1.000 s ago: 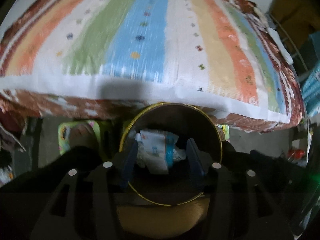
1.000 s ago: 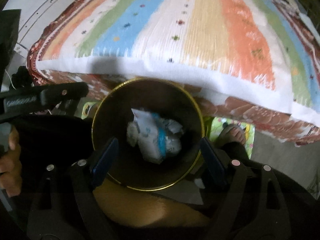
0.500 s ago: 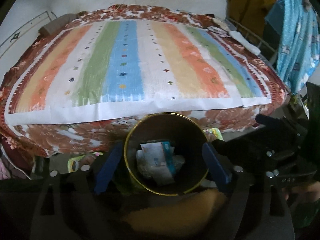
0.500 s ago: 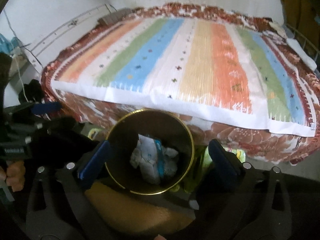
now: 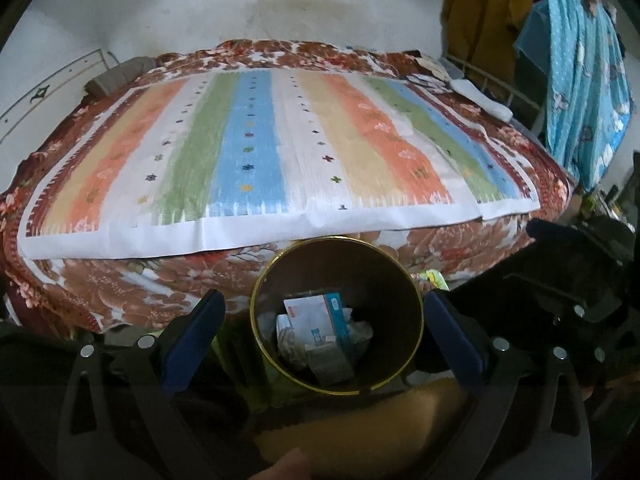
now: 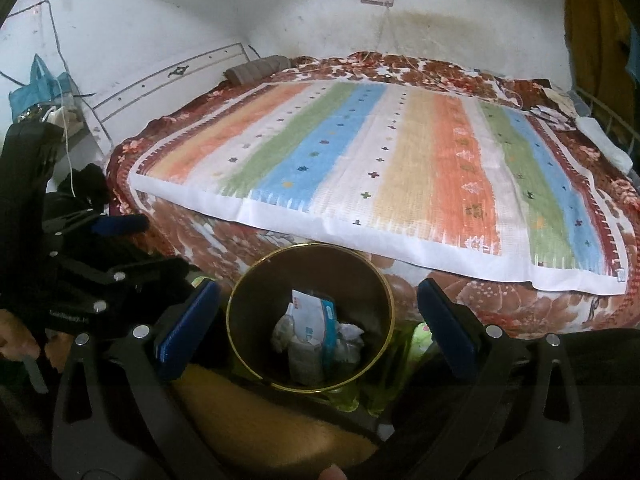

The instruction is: Collect trash

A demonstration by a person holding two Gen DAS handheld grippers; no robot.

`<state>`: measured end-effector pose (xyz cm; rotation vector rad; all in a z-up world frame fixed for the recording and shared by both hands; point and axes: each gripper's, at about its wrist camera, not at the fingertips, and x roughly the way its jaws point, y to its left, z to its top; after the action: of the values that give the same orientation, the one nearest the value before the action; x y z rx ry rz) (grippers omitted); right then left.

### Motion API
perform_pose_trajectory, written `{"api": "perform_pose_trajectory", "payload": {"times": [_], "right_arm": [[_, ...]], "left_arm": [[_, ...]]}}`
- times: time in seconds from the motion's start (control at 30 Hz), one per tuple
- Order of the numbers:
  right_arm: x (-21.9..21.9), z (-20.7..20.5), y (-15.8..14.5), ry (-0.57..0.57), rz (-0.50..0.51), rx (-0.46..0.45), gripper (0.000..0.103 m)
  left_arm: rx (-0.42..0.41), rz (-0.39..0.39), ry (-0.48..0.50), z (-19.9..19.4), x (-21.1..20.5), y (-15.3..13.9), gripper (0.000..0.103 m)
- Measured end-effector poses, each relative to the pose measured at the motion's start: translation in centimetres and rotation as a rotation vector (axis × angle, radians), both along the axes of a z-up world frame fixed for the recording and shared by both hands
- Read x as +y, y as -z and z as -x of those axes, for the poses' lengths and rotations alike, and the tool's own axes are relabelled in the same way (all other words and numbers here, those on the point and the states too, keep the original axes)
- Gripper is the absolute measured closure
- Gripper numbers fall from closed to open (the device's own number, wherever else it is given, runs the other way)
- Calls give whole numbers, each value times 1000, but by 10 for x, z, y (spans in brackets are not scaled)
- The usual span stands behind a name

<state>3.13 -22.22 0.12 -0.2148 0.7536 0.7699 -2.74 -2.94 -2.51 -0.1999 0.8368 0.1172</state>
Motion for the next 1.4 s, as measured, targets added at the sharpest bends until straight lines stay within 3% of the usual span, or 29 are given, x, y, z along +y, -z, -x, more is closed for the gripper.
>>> {"api": "perform_pose_trajectory", "payload": {"times": [1.4], "right_arm": [[4, 3, 6, -29, -4, 33, 9]], "left_arm": [[36, 35, 3, -1, -6, 7, 6]]}}
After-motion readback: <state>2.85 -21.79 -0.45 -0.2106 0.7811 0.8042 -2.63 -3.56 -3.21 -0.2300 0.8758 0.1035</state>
